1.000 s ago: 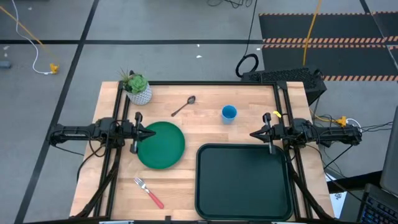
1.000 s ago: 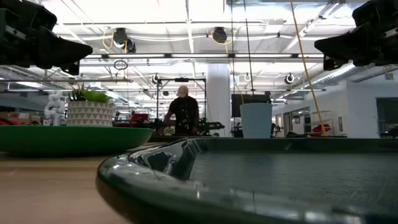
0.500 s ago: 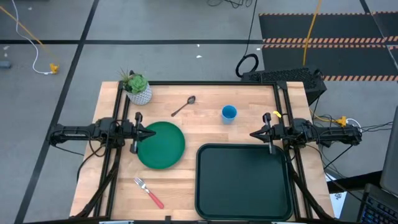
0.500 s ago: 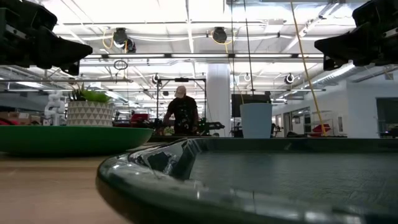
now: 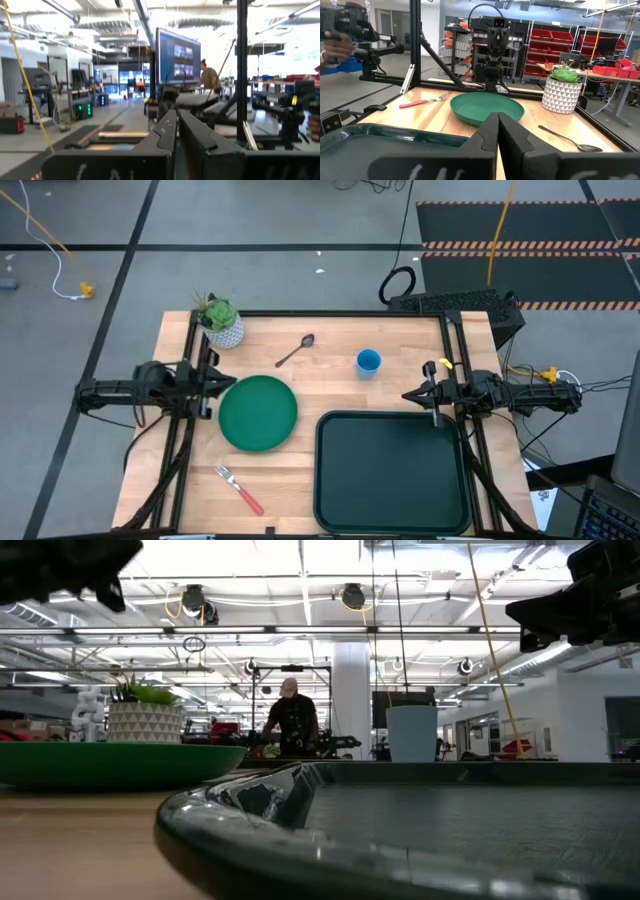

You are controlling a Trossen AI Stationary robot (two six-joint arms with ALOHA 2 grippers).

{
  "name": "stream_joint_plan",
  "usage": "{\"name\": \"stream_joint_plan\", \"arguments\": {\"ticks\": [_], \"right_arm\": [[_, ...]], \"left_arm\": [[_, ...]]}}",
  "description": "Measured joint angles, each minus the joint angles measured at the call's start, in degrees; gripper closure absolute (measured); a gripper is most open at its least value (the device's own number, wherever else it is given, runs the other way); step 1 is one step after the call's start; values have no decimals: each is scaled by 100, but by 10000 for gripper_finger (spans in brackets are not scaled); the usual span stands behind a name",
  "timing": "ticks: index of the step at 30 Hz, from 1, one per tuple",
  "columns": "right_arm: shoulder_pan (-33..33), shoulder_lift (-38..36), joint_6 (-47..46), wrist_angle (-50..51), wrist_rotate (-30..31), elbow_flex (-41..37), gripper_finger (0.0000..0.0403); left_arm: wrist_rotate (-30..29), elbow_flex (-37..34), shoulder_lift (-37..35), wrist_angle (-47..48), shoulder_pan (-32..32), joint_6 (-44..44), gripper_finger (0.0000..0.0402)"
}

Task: Pick and place plate/cup/fork/spoon on tray
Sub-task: Put the blue cup on the black serving tray

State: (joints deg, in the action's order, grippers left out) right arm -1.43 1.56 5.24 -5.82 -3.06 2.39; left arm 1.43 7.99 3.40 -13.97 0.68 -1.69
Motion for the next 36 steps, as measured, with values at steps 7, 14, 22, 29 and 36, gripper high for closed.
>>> {"name": "stream_joint_plan", "arguments": {"ticks": [7,14,22,29,36], "right_arm": [[0,1,59,-41,1,2,403],[-1,2,56,-303,16,1,403],[-1,0,41,-732,21,0,403],[0,1,-5,-771,23,0,403],[0,1,-356,-769,23,0,403]], "left_arm": [[-5,1231,827,103,-1,-61,378],[2,2787,1752,887,0,-67,378],[7,4285,2778,1621,-1,-13,378],[4,5384,3595,2376,1,-98,378],[4,6584,4554,3550,1,-96,378]]}}
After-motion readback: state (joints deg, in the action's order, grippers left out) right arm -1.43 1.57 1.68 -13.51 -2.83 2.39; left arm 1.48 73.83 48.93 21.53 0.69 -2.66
